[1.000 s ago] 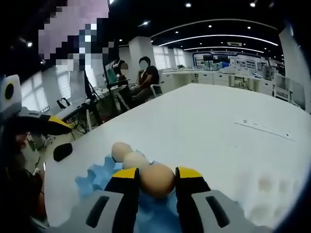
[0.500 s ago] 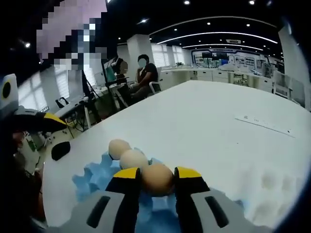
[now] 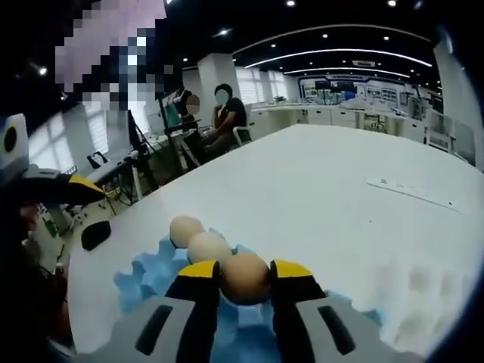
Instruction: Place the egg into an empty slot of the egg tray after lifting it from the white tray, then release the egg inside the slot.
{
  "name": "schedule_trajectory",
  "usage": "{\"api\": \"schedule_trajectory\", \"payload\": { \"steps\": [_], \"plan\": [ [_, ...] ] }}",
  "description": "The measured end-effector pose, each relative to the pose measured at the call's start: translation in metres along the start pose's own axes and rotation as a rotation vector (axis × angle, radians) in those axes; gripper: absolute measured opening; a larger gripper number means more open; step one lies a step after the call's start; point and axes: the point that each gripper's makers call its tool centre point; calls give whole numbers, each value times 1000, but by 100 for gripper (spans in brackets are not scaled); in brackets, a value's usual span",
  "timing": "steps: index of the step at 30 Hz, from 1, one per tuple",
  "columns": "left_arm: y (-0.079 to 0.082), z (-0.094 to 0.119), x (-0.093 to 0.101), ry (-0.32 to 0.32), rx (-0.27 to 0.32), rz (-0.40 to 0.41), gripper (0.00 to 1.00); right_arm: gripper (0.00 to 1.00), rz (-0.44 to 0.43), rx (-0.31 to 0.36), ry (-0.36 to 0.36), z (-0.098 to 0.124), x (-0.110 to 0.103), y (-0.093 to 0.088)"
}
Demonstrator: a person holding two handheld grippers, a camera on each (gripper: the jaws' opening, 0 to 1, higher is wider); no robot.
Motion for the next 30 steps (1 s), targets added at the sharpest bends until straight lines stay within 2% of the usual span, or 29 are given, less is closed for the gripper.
{"api": "schedule_trajectory", "payload": {
  "steps": [5, 8, 14, 21, 30],
  "plan": [
    [0, -1, 1, -2, 1, 0, 97, 32, 13, -2, 15, 0, -3, 0],
    [1, -1, 1, -4, 5, 2, 97, 42, 3, 15, 17, 0, -3, 4],
    [4, -2, 2, -6, 13, 4, 99, 53, -6, 39, 14, 4, 0, 12],
    [5, -5, 4, -10, 17, 2, 100, 60, -25, 39, 6, 9, 5, 14],
    [4, -7, 5, -13, 14, -3, 100, 73, -32, 37, -2, 15, 10, 15]
  ]
}}
Point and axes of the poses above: the point that each gripper's makers call its tool centre point, and the gripper's own axes: z roughly backward along the fingers, x roughly to its right, y roughly out of its top, and after that the axes turned 10 degrees about x, right-handed
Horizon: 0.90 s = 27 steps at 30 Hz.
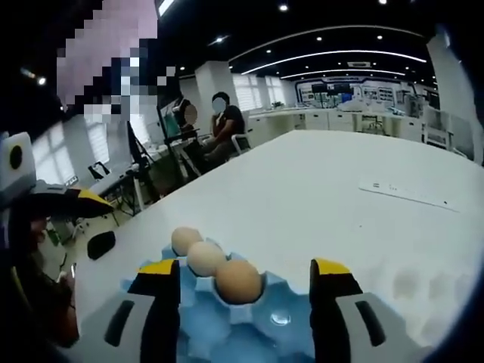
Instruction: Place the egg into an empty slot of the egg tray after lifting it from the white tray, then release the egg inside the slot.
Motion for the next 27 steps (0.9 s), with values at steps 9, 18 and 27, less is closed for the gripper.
{"api": "schedule_trajectory", "payload": {
  "steps": [9, 18, 27],
  "plan": [
    [0, -3, 2, -3, 0, -2, 100, 76, 14, 1, -21, 8, 8, 4],
    [0, -5, 5, -5, -3, -5, 100, 75, 14, 12, -50, 19, 22, 8],
    [0, -8, 6, -9, -10, -9, 99, 74, 10, 13, -93, 32, 42, 7]
  ]
}}
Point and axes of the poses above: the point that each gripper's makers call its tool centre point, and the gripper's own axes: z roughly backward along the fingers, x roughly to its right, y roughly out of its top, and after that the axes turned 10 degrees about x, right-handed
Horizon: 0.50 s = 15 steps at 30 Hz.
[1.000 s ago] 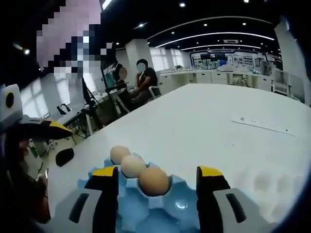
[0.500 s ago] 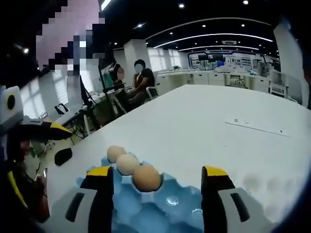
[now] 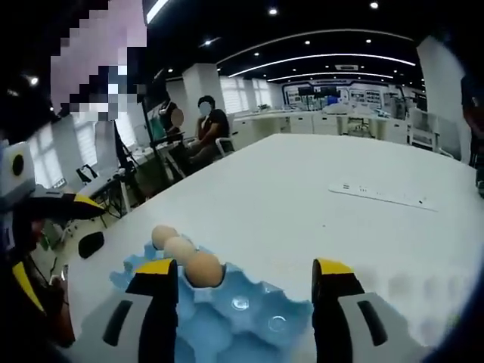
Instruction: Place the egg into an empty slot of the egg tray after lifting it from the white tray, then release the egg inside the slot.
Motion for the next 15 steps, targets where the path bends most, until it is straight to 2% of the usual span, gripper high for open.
{"api": "schedule_trajectory", "payload": {
  "steps": [15],
  "plan": [
    [-1, -4, 4, -4, -6, -1, 99, 72, -9, -6, -50, 18, 27, -4]
  ]
}}
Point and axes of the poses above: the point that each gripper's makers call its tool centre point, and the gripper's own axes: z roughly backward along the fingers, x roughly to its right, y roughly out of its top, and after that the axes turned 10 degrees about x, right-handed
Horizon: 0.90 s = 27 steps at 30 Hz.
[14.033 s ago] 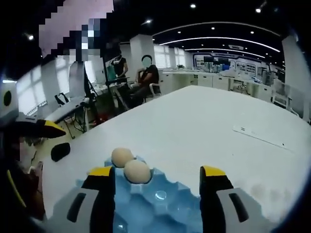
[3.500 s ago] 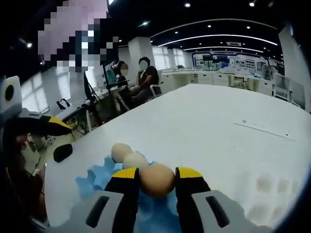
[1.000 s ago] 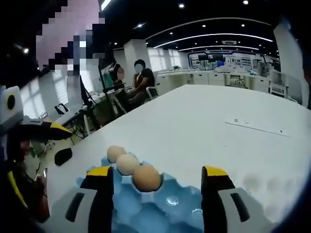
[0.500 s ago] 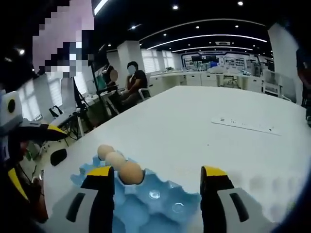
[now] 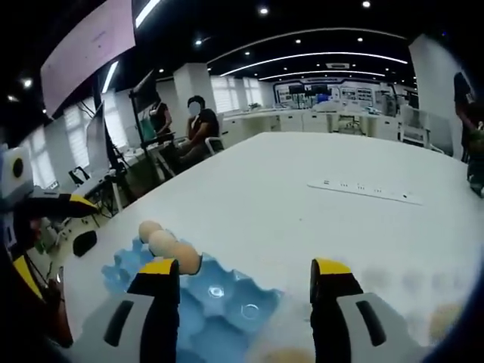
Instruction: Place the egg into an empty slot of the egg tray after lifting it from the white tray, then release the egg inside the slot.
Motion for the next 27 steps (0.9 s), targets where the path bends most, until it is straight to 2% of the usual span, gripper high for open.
{"api": "schedule_trajectory", "payload": {
  "steps": [27],
  "plan": [
    [2, -1, 9, 2, -3, -5, 99, 72, -35, -8, -116, 36, 58, -4]
  ]
}}
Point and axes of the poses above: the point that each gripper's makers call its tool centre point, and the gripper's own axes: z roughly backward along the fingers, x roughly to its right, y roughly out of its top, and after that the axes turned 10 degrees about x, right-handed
